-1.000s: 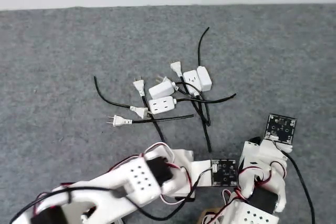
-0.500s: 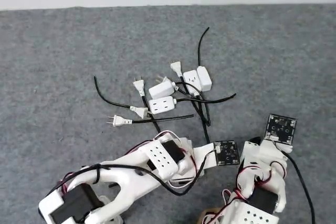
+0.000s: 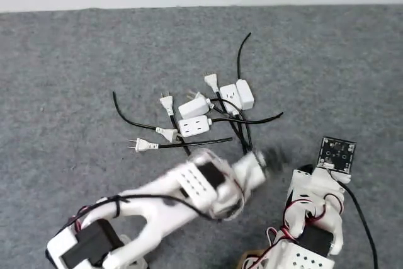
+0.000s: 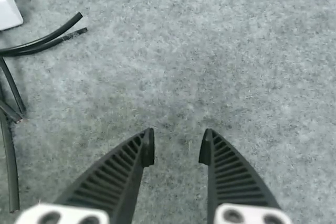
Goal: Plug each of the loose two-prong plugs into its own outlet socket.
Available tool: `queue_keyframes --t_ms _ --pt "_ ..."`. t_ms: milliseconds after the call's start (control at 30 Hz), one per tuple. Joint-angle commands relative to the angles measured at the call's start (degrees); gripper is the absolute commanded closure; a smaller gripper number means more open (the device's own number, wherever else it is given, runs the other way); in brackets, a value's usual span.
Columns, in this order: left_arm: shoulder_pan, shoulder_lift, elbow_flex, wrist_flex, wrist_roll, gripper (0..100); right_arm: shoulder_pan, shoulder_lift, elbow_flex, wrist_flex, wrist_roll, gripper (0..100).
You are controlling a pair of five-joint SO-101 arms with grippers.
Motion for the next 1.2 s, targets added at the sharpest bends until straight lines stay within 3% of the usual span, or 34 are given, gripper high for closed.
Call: queue_keyframes --t_ms 0,100,233,500,733,933,1167 --pt "-8.7 -0.4 -6.0 3.3 21.9 94 0.7 -0.6 -3.3 -1.3 -0.6 84.8" --pt "-16.8 -0.4 -5.8 4.0 30.8 95 0.7 -0.6 -3.3 -1.3 -0.6 84.8" --pt "-23.3 -0.4 -2.9 5.3 32.7 95 0.5 -0.6 -3.0 -1.4 -0.6 84.8" --pt "-23.7 0.1 3.5 -0.1 31.4 92 0.4 -0.6 -2.1 -3.1 -0.6 84.8" --pt "-23.5 -0.4 3.7 5.8 30.8 63 0.4 -0.6 -2.0 -2.9 -0.5 84.8" --pt "-24.7 -3.5 4.0 6.7 30.4 62 -1.0 -0.6 -1.9 -2.9 -0.4 84.8" --pt "-24.6 -22.7 12.8 3.6 22.1 65 -2.8 -0.6 -1.8 -2.9 1.7 84.8"
